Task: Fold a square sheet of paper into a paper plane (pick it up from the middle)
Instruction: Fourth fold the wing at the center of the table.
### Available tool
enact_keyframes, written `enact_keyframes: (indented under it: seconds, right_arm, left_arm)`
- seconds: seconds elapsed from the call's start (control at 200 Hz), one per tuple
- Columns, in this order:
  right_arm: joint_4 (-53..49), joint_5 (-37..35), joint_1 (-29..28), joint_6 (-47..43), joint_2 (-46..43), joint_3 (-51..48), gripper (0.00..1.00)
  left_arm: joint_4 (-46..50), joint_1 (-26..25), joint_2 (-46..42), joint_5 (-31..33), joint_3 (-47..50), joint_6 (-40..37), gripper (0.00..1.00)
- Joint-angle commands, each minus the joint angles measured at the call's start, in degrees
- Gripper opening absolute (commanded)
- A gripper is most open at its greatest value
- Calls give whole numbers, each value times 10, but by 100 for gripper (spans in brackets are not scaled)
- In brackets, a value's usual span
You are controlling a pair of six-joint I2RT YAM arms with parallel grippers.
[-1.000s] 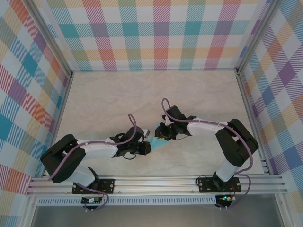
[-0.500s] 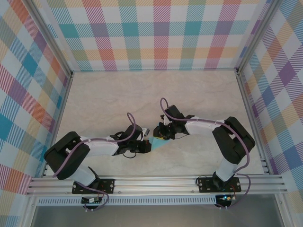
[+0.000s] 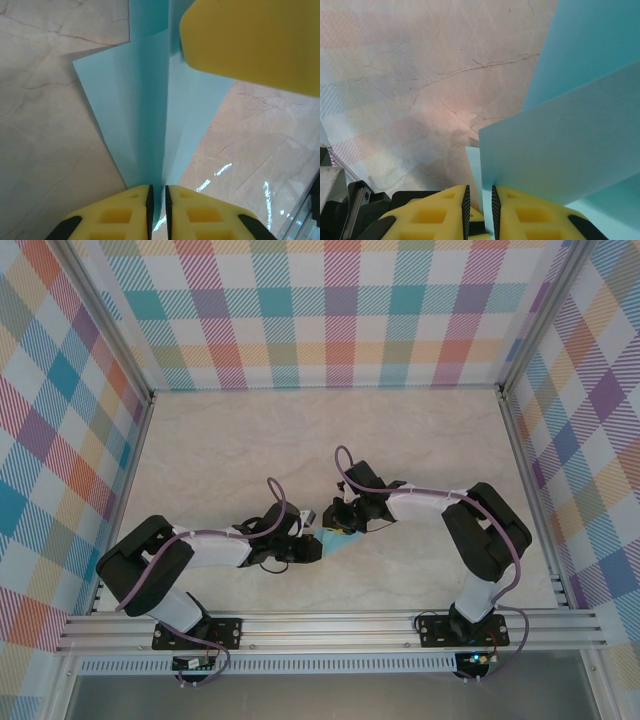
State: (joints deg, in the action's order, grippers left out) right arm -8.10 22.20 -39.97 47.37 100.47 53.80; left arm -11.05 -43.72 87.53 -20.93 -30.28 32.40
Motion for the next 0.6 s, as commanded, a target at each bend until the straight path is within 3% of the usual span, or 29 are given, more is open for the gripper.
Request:
enact_keyframes:
  seconds: [0.0,0.355,0.595]
  right_arm:
    - [-11,-7,-1,-4,9,14,21]
    - [-16,-8,-1,-5,7,18,21]
    - [-19,-8,-1,-4,7,20,21]
  left_arm:
    - [25,10,-19,21,-10,-15,22]
    - [52,10,-25,28,-16,-39,25]
    - [65,10,-25,37,-18,-55,18]
